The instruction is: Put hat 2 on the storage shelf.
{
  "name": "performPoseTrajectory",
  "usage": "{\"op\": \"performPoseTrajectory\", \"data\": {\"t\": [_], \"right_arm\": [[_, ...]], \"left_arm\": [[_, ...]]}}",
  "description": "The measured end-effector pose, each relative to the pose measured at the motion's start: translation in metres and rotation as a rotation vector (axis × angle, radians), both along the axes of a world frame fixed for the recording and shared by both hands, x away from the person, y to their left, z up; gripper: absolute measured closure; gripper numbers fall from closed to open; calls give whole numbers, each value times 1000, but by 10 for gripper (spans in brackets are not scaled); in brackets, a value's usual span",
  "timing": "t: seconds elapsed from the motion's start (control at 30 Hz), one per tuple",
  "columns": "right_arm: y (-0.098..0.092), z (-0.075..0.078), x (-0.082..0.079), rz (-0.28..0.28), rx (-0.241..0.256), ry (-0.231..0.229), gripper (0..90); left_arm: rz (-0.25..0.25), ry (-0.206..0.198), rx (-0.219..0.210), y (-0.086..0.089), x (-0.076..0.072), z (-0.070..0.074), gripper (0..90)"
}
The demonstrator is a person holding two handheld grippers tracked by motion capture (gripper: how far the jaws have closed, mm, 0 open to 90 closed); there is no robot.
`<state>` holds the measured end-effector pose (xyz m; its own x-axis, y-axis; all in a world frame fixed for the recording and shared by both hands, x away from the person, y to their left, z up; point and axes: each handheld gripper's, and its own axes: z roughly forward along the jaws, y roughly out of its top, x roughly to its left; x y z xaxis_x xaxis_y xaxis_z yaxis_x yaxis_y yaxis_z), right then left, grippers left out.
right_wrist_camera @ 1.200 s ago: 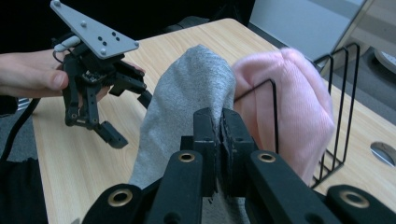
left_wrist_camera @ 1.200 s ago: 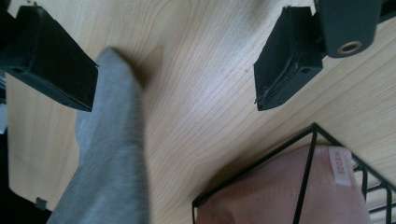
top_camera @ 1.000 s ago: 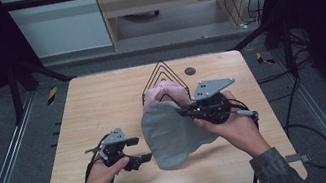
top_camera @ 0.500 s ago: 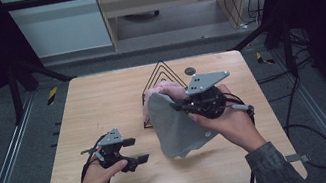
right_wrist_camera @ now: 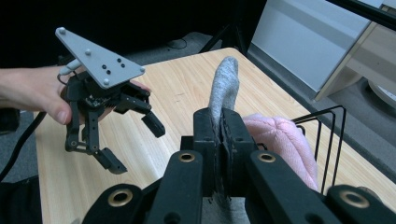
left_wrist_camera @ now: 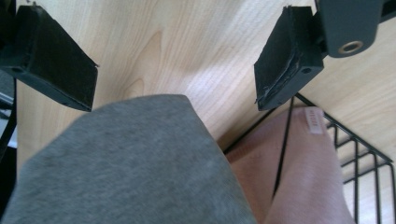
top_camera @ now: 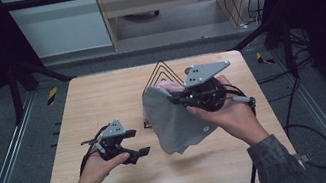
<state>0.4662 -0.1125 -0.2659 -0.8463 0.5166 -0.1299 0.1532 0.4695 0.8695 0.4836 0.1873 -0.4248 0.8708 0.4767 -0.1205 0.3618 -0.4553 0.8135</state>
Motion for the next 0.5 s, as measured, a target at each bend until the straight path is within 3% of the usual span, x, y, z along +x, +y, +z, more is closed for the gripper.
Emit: {"op": "performPoseTrajectory", "data": {"t": [0.5], "right_arm": [[9, 7, -1, 26, -9, -7, 865]], "left_arm": [[-38, 18, 60, 0, 24, 17, 141]]}}
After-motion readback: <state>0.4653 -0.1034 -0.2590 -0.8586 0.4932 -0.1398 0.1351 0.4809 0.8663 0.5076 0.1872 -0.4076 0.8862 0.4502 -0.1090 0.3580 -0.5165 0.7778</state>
